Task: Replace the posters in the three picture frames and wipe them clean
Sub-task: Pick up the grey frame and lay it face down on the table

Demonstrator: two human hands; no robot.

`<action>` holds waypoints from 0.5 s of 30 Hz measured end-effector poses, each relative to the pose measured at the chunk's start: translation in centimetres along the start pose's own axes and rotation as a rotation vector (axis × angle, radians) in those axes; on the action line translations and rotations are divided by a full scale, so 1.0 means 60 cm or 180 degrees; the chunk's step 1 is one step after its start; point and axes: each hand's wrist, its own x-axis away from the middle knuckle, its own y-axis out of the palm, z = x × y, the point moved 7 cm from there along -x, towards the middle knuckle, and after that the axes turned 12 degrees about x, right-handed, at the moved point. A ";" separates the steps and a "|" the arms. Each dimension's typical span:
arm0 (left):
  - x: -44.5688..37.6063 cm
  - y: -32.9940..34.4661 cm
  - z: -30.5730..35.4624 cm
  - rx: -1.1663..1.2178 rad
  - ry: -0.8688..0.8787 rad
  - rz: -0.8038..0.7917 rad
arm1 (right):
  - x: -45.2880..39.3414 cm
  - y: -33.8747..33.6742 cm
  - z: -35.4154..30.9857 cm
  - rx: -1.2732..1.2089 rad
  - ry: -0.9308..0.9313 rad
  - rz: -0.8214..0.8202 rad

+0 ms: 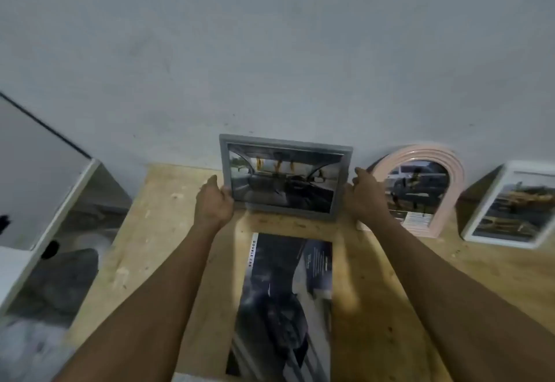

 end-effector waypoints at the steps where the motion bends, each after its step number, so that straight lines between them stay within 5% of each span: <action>1: -0.014 0.001 -0.004 0.0039 -0.0057 0.0014 | -0.008 0.011 0.001 -0.0020 0.0136 -0.0087; 15: -0.108 0.022 -0.017 0.0315 0.0140 0.0195 | -0.039 0.051 0.010 -0.0193 0.0415 0.0361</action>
